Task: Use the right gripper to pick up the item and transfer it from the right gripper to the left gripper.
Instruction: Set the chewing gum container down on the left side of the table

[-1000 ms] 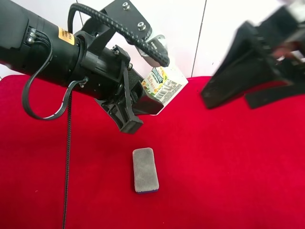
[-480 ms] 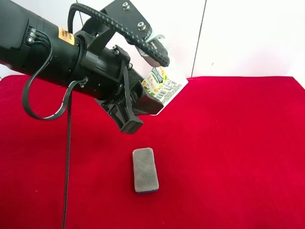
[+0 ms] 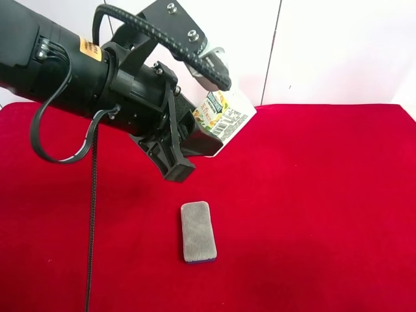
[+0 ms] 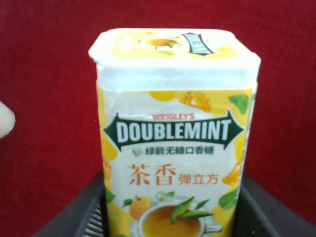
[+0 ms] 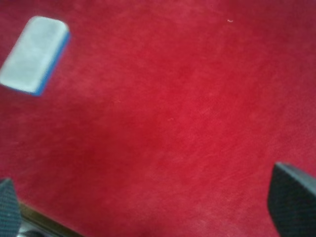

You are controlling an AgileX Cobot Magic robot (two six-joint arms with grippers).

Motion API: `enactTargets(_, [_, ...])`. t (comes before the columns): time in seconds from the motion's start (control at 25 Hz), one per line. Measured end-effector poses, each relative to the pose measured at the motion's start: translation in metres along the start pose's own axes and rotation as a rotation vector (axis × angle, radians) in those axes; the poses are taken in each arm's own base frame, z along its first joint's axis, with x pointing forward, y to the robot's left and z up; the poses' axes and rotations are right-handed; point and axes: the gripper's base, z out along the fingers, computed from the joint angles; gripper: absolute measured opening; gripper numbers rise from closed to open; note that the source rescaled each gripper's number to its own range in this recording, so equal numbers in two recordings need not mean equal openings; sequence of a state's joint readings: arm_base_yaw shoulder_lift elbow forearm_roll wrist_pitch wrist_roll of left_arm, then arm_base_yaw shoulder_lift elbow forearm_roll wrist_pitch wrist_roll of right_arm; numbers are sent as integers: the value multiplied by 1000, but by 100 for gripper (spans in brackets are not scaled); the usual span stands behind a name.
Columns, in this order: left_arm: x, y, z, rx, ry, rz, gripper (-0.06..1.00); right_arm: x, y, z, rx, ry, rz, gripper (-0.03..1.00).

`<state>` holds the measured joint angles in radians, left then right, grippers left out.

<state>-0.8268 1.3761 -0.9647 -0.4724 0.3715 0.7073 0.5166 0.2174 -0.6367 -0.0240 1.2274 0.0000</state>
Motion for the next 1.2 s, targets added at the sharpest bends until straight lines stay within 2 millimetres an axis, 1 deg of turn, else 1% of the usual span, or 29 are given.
enactTargets(0.16, [0,0,0,0,0,0,0,18,-2,5,20,-24,-6,98])
enactTargets(0.28, [0,0,0,0,0,0,0,25,1,13,-9,-34,-11,98])
enactTargets(0.48, [0,0,0,0,0,0,0,22,3,15,-27,-87,-10,98])
enactTargets(0.68, [0,0,0,1,-1,-3,0,22,3,23,-29,-115,-8,98])
enactTargets(1.2, [0,0,0,2,-1,-6,0,21,3,23,-22,-118,9,98])
